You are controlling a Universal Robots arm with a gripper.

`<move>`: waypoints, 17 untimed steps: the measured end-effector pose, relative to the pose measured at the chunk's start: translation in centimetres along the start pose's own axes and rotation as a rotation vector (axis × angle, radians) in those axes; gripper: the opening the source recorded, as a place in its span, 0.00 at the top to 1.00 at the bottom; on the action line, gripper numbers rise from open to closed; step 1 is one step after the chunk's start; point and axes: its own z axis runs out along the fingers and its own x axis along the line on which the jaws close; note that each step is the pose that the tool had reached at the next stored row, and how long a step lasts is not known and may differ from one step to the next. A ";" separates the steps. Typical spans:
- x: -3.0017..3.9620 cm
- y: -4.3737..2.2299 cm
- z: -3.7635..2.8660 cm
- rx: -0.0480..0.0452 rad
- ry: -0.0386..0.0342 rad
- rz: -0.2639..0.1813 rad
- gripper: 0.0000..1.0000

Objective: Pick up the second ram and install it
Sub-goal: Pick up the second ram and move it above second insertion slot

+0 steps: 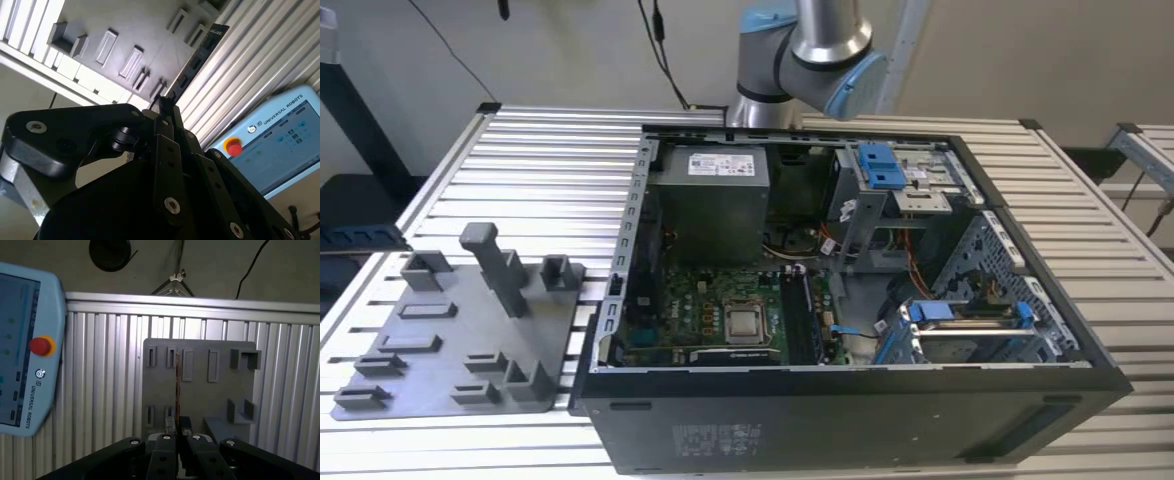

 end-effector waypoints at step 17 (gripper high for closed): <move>0.01 0.05 -2.08 0.0000 0.0003 0.014 0.86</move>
